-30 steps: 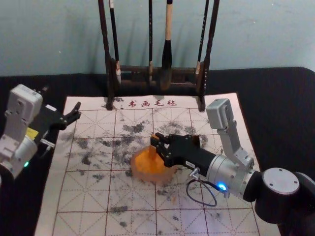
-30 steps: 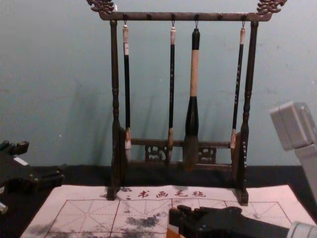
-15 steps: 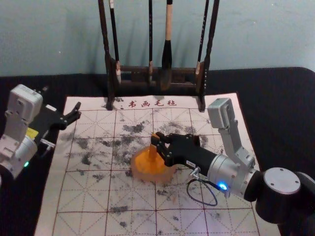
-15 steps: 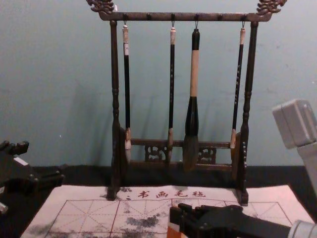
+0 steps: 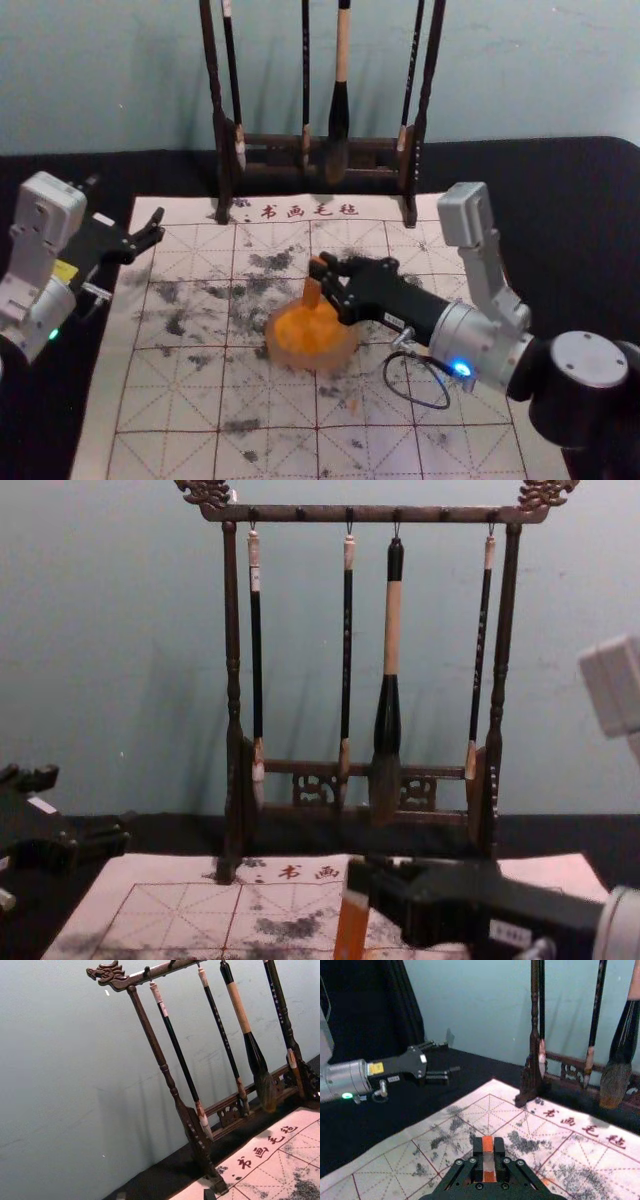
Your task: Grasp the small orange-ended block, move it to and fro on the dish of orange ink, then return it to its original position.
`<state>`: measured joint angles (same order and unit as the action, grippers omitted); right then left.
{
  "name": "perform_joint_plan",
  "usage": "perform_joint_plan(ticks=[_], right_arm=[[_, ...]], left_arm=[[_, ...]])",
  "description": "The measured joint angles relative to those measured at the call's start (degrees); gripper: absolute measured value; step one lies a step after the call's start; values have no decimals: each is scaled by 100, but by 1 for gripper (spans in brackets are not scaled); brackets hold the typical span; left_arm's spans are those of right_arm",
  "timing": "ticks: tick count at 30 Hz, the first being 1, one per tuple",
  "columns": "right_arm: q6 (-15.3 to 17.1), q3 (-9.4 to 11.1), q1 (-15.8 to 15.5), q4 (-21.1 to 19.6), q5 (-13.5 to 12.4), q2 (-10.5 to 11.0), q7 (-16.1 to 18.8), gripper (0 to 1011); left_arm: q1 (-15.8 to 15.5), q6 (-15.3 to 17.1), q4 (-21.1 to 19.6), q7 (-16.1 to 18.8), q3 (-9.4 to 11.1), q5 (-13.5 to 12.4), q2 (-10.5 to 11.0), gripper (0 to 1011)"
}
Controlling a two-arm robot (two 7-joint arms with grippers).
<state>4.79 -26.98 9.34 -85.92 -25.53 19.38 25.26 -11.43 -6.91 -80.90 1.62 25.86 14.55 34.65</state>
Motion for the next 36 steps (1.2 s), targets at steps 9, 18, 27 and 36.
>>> perform_joint_plan(ticks=[9,18,27,36], right_arm=[[320,220,-188,-723,-224,216,-262,126],[494,530,-501,-1278,-473,413,-603,126],[413,755,-780,-1447,-391,525,-969,126],[151,797,-945,-1339,102,432,-1221,126]], left_arm=[[0,0,0,0,0,0,0,1001],[0,0,0,0,0,0,0,1001],[0,0,0,0,0,0,0,1001],[0,0,0,0,0,0,0,1001]])
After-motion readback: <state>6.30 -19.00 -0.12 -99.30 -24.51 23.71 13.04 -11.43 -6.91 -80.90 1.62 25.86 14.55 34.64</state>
